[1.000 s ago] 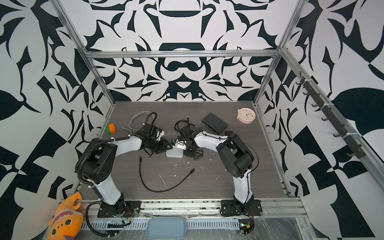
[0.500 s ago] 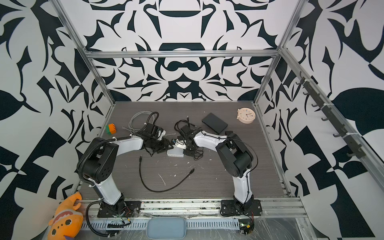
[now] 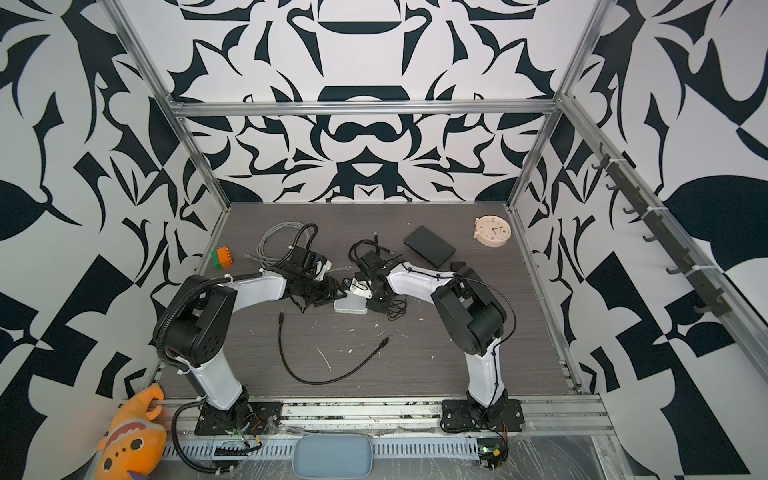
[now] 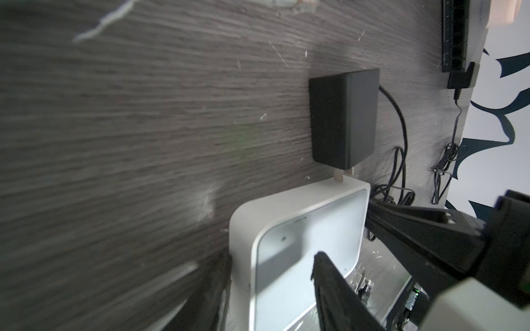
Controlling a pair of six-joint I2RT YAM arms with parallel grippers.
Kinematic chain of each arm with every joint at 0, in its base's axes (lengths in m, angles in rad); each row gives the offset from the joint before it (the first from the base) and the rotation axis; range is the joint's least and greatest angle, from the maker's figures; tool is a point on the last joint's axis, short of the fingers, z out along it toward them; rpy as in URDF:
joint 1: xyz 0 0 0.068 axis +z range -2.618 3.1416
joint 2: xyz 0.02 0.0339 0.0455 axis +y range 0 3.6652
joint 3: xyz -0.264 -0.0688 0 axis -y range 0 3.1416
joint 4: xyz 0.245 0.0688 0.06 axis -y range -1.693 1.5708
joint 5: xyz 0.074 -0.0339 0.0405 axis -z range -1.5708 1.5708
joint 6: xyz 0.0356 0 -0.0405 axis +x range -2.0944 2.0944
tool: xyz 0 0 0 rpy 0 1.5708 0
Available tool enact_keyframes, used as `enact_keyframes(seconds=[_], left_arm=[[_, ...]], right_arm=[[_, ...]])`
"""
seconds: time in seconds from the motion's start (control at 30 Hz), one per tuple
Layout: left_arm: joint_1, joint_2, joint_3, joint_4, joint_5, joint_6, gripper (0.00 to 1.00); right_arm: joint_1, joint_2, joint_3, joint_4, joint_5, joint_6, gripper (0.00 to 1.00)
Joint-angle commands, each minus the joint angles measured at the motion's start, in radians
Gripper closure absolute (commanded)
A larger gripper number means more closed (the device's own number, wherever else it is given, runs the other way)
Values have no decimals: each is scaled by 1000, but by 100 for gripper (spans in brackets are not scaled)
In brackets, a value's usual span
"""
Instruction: Insert the plug into the switch port
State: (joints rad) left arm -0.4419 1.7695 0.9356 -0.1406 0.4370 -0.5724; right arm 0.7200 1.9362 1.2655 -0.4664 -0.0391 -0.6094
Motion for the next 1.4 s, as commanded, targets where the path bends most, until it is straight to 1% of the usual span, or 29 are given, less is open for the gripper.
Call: enact_keyframes(seconds=[0.0,0.07,0.13,0.23,0.33,0.5,0.63,0.7,0.77,0.9,1.03,1.13,1.23,1.37], left_arm=[[-8,-40,4,-7,108,15,50],[17,-58,-7,-19,89,18,49],[41,-69,-11,-33,72,20,49],[62,-77,-9,-44,56,26,49],[79,-82,-2,-52,38,31,48],[95,-108,29,-101,-17,63,46],[75,-190,31,-117,-63,117,49],[39,-247,22,-121,-90,147,50],[-19,-295,11,-134,-130,176,50],[-173,-330,-16,-134,-193,192,50],[-340,-300,-32,-113,-265,184,49],[-429,-259,-41,-74,-291,151,50],[-502,-207,-33,-47,-313,135,49],[-581,-136,-8,-46,-339,128,49]], right_arm=[[51,-48,-7,260,-148,0,95],[35,-65,-31,259,-140,0,89],[18,-87,-55,255,-136,-2,80],[-3,-110,-78,238,-123,-11,72],[-22,-134,-98,216,-118,-26,69],[-71,-199,-146,210,-122,-26,68],[-113,-259,-175,221,-128,9,67],[-134,-284,-188,241,-127,62,66],[-152,-301,-195,254,-118,126,65],[-166,-322,-193,239,-100,259,65],[-166,-354,-205,223,-66,427,65],[-185,-374,-215,176,-46,536,65],[-230,-385,-229,131,-43,611,65],[-286,-406,-261,97,-36,648,65]])
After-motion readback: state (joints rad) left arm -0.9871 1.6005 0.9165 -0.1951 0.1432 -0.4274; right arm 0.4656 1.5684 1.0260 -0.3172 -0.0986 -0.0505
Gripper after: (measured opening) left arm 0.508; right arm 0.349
